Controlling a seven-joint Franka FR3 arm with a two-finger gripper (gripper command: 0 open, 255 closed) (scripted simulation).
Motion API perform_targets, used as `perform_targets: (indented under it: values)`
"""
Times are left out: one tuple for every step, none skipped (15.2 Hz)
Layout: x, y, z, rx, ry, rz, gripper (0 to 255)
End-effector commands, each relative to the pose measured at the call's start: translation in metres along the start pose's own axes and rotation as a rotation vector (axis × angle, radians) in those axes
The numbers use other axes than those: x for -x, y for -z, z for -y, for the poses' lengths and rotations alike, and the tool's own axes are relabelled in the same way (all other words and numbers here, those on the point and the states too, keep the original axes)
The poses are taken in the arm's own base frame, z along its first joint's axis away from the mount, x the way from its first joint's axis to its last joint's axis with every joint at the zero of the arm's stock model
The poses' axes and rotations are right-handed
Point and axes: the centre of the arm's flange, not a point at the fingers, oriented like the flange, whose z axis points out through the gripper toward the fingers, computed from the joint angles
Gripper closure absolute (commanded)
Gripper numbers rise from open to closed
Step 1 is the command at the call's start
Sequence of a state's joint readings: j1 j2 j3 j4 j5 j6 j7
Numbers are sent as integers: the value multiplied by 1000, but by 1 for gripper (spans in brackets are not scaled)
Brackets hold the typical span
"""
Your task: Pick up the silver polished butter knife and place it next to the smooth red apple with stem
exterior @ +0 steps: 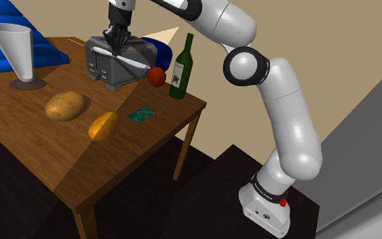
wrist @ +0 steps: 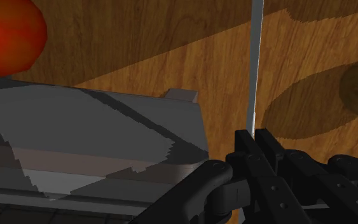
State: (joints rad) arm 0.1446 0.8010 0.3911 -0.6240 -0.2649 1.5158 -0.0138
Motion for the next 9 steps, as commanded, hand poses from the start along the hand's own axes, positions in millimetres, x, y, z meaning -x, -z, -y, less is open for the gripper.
perform_targets:
  values:
    - [0,7,0,0,-1,2,255]
    - [10,8,-9,0,-1,1,255]
    - [19,10,-18,0,-1,2,255]
    - [29,11,-27,0,-1,2,255]
    - [39,12,-36,0,-1,1,255]
    - [48,14,-45,0,-1,1,255]
    - [58,15,-54,0,-1,2,255]
    - [68,16,-63,0,-1,2,255]
    - [77,18,-72,0,-1,2,255]
